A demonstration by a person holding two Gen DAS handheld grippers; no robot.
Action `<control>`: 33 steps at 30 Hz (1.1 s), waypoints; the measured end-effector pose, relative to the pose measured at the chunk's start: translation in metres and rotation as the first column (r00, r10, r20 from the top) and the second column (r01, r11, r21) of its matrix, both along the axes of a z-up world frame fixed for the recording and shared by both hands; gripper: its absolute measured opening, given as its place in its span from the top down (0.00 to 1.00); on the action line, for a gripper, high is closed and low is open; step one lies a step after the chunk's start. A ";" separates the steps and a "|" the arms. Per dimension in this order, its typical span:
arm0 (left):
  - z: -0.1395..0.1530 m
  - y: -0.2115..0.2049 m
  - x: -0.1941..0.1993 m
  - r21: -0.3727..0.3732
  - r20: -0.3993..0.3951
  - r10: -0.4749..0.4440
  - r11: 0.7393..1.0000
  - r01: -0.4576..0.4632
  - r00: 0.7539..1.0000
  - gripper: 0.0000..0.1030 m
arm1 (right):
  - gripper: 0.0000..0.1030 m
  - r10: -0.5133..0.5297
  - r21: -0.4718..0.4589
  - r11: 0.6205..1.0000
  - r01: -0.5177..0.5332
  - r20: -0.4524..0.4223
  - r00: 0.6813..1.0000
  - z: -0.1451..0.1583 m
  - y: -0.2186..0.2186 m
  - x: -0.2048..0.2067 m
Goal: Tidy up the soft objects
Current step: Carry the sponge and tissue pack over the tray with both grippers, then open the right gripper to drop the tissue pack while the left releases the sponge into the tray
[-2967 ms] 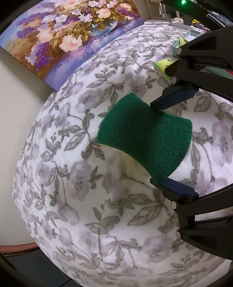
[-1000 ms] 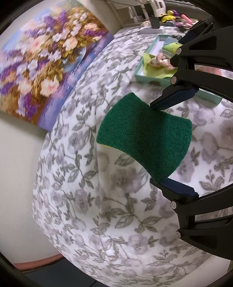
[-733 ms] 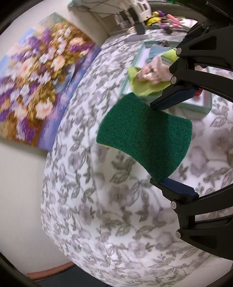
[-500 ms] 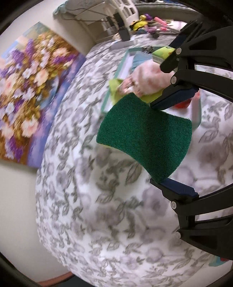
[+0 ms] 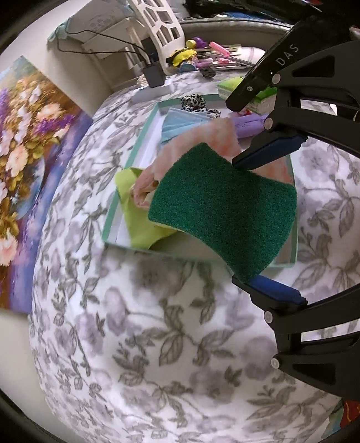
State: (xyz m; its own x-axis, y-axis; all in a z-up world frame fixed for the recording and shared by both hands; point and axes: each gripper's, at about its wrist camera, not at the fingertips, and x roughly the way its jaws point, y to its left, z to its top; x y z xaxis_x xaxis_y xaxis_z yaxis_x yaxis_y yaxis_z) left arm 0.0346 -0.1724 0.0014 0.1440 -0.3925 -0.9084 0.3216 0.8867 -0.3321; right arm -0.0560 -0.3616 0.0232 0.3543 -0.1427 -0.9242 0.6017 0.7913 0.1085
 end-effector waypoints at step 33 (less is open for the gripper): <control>-0.024 -0.007 0.005 -0.002 -0.092 0.013 1.000 -0.013 0.996 0.11 | 0.24 0.044 0.038 0.998 -0.041 -0.067 0.997 -0.027 -0.008 0.005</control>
State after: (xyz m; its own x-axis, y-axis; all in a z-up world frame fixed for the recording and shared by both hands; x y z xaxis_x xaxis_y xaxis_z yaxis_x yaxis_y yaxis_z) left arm 0.0394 -0.1793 -0.0221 0.0647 -0.3938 -0.9169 0.2779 0.8896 -0.3625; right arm -0.0512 -0.3698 -0.0038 0.2953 -0.0945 -0.9507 0.5746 0.8126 0.0976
